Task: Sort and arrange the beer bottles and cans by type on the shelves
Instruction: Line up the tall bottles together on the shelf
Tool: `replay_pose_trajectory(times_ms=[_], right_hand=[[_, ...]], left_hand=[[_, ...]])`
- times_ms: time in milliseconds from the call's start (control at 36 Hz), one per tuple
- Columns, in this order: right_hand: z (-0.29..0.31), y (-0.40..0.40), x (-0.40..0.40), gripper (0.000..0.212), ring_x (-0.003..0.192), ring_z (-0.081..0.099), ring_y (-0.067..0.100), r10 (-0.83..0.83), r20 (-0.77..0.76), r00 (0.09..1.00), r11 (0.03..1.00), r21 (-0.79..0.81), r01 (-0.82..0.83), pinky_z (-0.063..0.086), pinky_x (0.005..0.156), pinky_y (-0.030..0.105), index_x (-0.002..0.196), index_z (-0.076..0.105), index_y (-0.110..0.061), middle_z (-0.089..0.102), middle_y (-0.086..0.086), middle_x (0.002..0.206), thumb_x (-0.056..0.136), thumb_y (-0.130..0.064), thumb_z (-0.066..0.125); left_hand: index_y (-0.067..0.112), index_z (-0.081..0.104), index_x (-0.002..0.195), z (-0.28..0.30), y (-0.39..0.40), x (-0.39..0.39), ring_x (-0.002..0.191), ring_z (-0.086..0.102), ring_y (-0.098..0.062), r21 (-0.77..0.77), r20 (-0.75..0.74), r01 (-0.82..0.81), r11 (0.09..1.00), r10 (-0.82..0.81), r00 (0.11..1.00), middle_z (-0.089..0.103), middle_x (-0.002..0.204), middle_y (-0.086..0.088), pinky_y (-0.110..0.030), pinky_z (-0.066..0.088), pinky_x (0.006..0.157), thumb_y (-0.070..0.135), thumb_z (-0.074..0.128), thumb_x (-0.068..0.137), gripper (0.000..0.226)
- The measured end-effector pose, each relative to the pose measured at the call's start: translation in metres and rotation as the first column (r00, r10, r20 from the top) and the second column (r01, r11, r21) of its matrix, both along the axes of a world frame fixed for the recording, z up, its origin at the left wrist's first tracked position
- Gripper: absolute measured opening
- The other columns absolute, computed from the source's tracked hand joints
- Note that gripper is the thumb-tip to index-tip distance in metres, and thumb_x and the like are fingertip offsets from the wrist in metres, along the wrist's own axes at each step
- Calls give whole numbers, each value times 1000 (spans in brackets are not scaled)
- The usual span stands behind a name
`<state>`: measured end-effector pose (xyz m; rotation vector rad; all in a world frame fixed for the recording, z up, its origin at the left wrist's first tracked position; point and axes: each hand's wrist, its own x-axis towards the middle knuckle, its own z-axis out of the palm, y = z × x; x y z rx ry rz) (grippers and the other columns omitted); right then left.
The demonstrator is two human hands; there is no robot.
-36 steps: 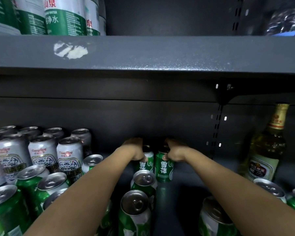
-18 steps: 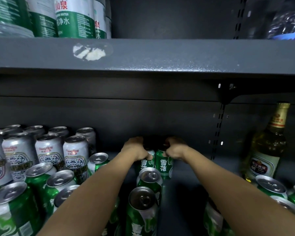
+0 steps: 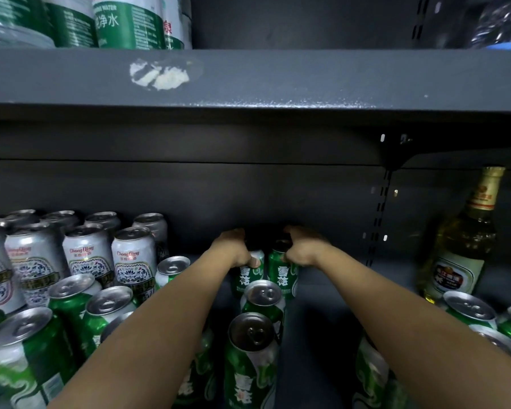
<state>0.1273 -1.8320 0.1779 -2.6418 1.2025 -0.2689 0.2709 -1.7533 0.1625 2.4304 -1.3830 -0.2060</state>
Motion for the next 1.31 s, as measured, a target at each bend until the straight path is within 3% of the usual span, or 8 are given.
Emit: replay_pose_trajectory(times_ms=[83,167,278,389,528,806,972,1306], right_hand=[[14,10,-9,33,117,54,22,53,175,983,997,-59,-43,44,93,28,124,57,-21,57,4,131,92,-24,59],[26,27,-19,25,89,56,12,223,304,926,903,293,-314,44,74,24,116,63,-10,64,5,105,92,-7,59],[29,46,-31,68,101,56,8,500,-3,866,669,636,-384,44,89,28,145,36,-21,52,-2,128,88,6,61],[17,63,-26,89,140,29,15,582,-163,797,754,475,-453,34,113,39,152,24,-25,26,-4,155,81,-7,74],[3,64,-29,59,111,60,29,505,-75,860,838,282,-468,51,94,50,123,55,-22,58,5,123,72,-18,83],[33,14,-95,49,84,55,16,74,37,997,973,219,-80,41,56,22,117,54,-13,57,3,101,80,-35,77],[15,-14,-94,68,118,55,26,-139,-29,990,979,148,141,46,96,32,129,54,-12,56,9,134,78,-53,72],[-4,-33,-68,72,122,52,28,-130,-5,992,980,151,129,46,100,36,139,42,-8,50,11,139,80,-32,77]], left_hand=[[12,42,140,0,3,0,127,48,-27,-2,-30,-10,1000,10,1000,47,143,-9,-34,42,103,42,80,74,82],[10,41,141,4,9,-3,127,49,-29,-59,-4,-33,998,33,999,48,142,-11,-32,42,101,48,74,78,81],[12,43,139,9,23,-10,126,50,-31,-123,62,-83,989,91,994,49,141,-14,-31,42,96,35,62,91,56],[15,48,135,11,37,-20,125,51,-32,-159,98,-120,980,137,986,52,138,-14,-36,45,100,27,57,91,47],[12,57,122,17,49,-33,119,55,-33,-181,104,-144,973,164,981,57,130,-16,-38,47,96,17,55,88,35],[20,62,123,19,39,-45,113,59,-29,-146,137,-94,985,114,984,62,124,-10,-34,49,88,21,56,90,33],[35,52,135,16,12,-58,123,53,-26,-71,140,66,995,-55,989,52,139,-3,-33,47,98,19,52,93,45],[34,60,127,13,-7,-56,124,51,-25,-27,156,96,995,-90,984,50,142,0,-35,43,102,7,43,93,46]])
